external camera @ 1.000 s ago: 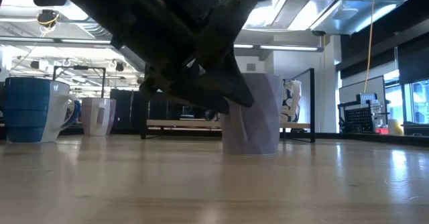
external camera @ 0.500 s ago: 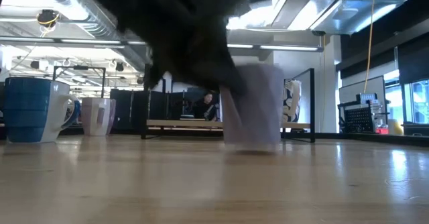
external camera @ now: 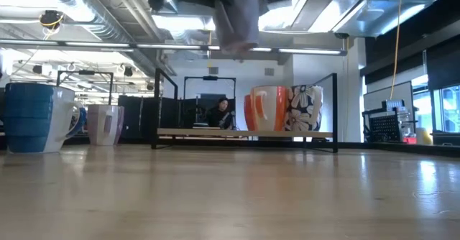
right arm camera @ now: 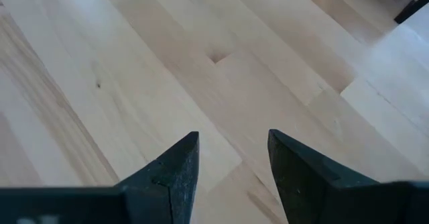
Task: Place coffee mugs
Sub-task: Put the bottom purple mug on the shelf, then put the yellow mug on the shelf
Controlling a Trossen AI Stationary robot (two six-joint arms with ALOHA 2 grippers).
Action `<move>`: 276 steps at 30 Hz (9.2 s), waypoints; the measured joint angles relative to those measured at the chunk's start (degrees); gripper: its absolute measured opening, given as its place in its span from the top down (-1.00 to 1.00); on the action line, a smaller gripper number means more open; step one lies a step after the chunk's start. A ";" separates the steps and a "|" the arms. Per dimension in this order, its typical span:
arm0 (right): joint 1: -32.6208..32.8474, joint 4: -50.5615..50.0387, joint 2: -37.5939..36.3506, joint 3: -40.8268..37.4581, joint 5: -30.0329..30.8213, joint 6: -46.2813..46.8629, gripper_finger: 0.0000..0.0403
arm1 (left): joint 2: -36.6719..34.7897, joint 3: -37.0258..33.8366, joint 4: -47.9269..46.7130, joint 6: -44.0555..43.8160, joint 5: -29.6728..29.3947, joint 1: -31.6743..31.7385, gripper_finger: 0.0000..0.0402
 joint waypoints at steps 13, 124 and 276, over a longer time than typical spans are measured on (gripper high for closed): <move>0.00 0.02 0.00 0.00 0.45 0.23 0.17 | -1.64 0.02 -0.87 7.02 4.39 18.46 0.80; 0.00 1.55 -0.02 0.00 -3.50 1.62 0.17 | 10.47 0.04 13.77 16.13 27.72 39.83 0.38; -23.15 30.32 28.03 53.92 -8.66 -68.97 0.17 | -6.42 -5.79 -38.17 10.60 52.81 -26.22 0.93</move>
